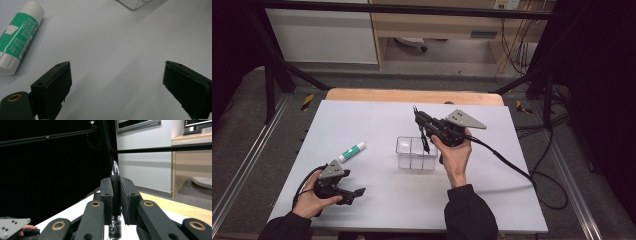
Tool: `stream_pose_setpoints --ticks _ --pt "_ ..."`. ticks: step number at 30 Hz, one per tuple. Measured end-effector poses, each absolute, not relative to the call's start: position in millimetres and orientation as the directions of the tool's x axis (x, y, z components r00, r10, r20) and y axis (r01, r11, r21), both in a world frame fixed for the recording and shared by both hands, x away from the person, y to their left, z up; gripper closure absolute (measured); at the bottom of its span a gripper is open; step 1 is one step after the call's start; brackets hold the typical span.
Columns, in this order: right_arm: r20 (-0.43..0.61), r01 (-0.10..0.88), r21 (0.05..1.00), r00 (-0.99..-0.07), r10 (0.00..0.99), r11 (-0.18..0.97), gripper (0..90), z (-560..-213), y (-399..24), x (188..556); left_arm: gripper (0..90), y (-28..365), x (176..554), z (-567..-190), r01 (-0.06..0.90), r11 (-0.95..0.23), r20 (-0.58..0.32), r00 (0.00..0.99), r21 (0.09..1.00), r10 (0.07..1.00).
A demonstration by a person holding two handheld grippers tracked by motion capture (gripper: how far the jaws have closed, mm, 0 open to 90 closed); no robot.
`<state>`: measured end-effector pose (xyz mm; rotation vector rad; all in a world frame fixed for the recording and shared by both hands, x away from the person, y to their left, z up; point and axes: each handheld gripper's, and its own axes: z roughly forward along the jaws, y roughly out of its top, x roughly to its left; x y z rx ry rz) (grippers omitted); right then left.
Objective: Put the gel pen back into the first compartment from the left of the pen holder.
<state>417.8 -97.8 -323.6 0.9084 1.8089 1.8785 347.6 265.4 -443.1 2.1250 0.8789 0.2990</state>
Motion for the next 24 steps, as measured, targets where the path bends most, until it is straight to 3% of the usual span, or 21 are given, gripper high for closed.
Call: stream_pose_setpoints --ticks 24 --pt "0.217 0.179 0.976 -0.713 0.667 -0.127 80.8 -346 -41 445 8.3 266 347 -443 0.489 -0.439 -0.081 0.732 0.754 0.677"
